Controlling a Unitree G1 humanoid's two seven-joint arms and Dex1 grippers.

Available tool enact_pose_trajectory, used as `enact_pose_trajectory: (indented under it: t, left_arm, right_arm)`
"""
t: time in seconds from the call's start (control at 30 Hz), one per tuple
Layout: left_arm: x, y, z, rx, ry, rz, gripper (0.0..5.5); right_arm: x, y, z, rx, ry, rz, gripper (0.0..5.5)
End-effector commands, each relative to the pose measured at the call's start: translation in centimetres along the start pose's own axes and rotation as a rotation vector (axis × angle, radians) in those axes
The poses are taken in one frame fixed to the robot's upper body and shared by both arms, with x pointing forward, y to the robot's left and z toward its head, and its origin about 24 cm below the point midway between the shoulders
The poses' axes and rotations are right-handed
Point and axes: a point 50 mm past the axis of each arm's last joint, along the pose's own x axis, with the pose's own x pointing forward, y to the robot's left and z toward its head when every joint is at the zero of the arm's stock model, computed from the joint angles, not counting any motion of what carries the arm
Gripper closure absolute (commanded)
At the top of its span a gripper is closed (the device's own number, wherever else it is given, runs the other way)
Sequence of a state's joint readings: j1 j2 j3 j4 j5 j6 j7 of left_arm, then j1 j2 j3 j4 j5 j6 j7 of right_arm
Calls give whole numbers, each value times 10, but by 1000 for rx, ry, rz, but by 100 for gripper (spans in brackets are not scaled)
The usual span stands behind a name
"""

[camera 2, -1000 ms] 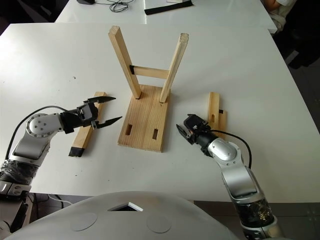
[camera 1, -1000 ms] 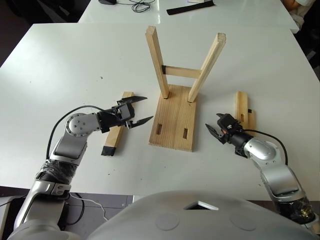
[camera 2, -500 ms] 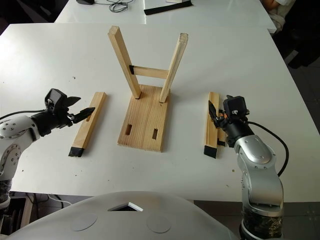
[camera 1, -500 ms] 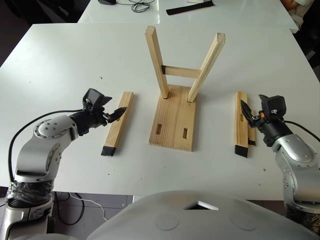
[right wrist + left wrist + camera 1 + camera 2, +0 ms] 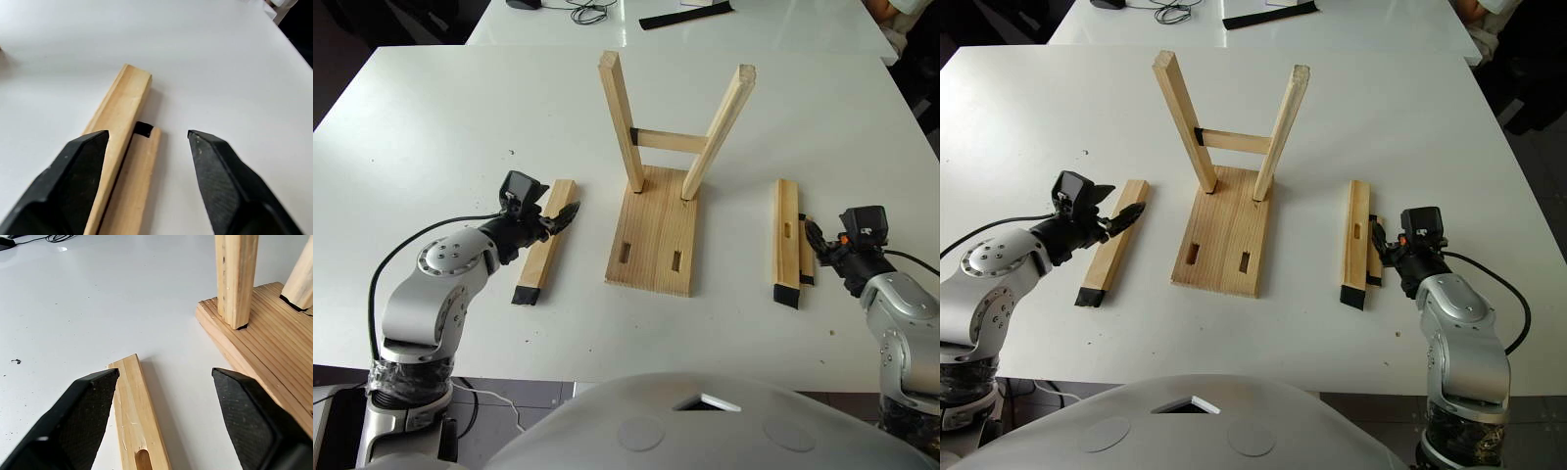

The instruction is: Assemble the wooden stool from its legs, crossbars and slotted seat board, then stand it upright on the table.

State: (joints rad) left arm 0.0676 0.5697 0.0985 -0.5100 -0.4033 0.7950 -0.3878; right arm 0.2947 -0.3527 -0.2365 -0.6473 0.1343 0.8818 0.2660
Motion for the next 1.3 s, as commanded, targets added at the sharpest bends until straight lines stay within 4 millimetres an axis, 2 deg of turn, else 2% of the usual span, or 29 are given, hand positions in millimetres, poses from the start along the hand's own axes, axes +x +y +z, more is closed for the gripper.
enact_pose_trajectory:
  t: [0.03, 0.23, 0.4, 0.67, 0.9, 1.03, 1.3]
  left_arm:
    - [1, -3, -3, -5, -6, 48, 197]
    - [-2, -17, -14, -37, -12, 81, 197]
    - [1, -23, -20, -52, -18, 112, 197]
    - [1, -22, -27, -22, -11, 139, 197]
    - [0, -14, -29, 2, -4, 165, 197]
    - [-2, -15, -30, 6, -4, 169, 197]
    - [-2, -21, -33, 3, 3, 163, 197]
  right_arm:
    - [4, 1, -3, -17, 34, 29, 250]
    - [10, -9, 8, -41, -4, 47, 250]
    - [15, -12, 3, -78, 23, 66, 250]
    - [18, -20, 2, -108, 2, 18, 250]
    - [9, -31, 2, -55, -38, -82, 250]
    - [3, -26, -7, -92, 6, -41, 250]
    - [-2, -6, -11, -123, 33, 45, 250]
